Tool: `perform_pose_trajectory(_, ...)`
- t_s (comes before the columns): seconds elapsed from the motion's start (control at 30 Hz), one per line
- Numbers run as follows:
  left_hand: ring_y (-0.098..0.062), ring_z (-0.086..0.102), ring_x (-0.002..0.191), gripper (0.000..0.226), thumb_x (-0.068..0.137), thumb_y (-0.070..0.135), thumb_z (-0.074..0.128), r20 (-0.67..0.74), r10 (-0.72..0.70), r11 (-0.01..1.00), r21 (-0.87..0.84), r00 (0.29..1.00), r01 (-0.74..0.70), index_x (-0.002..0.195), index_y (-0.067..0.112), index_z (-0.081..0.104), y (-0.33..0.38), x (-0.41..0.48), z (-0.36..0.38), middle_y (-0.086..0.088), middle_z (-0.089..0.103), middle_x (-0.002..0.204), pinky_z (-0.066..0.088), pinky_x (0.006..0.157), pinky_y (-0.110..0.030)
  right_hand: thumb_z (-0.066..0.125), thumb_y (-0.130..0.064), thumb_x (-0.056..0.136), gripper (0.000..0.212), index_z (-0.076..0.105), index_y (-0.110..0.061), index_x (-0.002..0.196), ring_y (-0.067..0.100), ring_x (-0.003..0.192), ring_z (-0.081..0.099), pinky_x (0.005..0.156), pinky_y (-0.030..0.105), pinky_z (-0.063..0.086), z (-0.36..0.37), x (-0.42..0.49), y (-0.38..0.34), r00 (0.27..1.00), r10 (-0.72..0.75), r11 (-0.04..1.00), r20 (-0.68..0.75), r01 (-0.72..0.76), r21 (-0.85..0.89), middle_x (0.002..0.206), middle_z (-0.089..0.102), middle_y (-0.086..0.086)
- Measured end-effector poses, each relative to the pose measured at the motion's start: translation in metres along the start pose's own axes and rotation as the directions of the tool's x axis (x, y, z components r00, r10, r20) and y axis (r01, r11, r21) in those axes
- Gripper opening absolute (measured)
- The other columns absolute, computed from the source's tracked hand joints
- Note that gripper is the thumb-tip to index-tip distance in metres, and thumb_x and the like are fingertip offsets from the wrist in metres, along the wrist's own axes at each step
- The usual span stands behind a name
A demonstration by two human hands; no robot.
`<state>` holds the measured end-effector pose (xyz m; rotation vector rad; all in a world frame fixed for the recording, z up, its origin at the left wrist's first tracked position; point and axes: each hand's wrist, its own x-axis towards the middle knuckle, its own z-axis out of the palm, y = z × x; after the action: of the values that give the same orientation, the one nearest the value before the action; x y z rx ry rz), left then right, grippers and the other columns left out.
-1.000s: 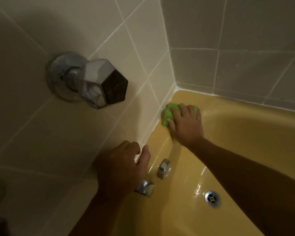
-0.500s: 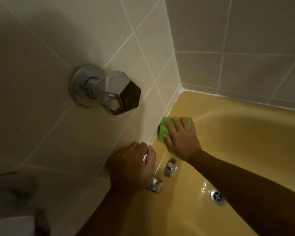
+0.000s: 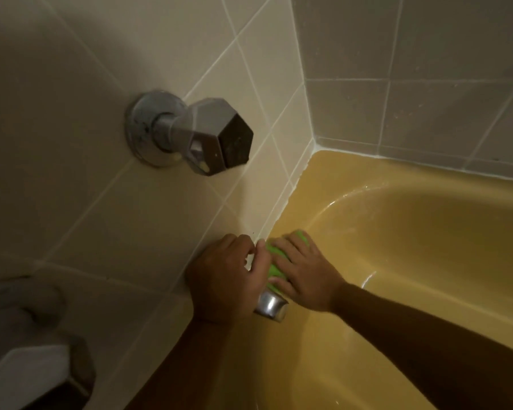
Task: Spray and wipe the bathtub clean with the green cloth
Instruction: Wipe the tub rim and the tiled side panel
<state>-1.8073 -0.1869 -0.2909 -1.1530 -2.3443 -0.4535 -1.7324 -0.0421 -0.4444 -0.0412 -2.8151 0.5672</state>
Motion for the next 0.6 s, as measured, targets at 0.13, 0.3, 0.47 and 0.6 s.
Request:
perform_pose_trajectory(0.13,-0.012,0.033,0.055,0.037,0.099,0.033,0.062,0.013,-0.003,1.0,-0.02,1.0,0.004,0.064,0.022,0.056,-0.001,0.001,-0.001,0.009,0.044,0.062,0.021,0.055,-0.026,0.03,-0.059,0.107,0.056,0.044,-0.027,0.151,0.031,0.143,0.039,0.124,0.059,0.019,-0.018,0.023,0.044,1.0,0.012,0.992,0.006,-0.011,-0.126,0.153,0.047,0.006)
perform_pose_trajectory(0.3,-0.019,0.04,0.054,0.037,0.098,0.032,0.062,0.018,-0.044,0.997,-0.067,0.999,0.045,0.064,0.023,0.053,-0.001,-0.001,0.001,0.005,0.049,0.062,0.025,0.051,-0.03,0.05,-0.056,0.1,0.061,0.043,-0.022,0.15,0.041,0.142,0.039,0.119,0.068,0.024,0.003,0.01,-0.037,0.902,0.398,0.917,-0.17,-0.388,0.09,0.151,0.046,0.015)
perform_pose_trajectory(0.47,-0.017,0.035,0.055,0.036,0.096,0.031,0.062,0.02,-0.033,0.992,-0.12,0.999,0.036,0.065,0.029,0.044,0.001,-0.002,-0.004,0.006,0.045,0.062,0.018,0.056,-0.029,0.029,-0.067,0.105,0.066,0.049,-0.024,0.152,0.041,0.152,0.029,0.121,0.064,0.024,0.022,-0.027,-0.064,0.988,-0.118,0.99,0.102,0.109,0.094,0.158,0.046,0.015)
perform_pose_trajectory(0.6,-0.018,0.039,0.056,0.035,0.096,0.033,0.063,0.016,-0.041,0.986,-0.164,0.999,0.043,0.065,0.026,0.049,-0.002,-0.004,-0.001,0.003,0.05,0.063,0.027,0.05,-0.032,0.072,-0.05,0.091,0.068,0.05,-0.014,0.145,0.034,0.138,0.043,0.122,0.062,0.026,0.006,-0.007,-0.039,0.996,0.063,0.992,-0.056,-0.056,0.109,0.145,0.055,0.013)
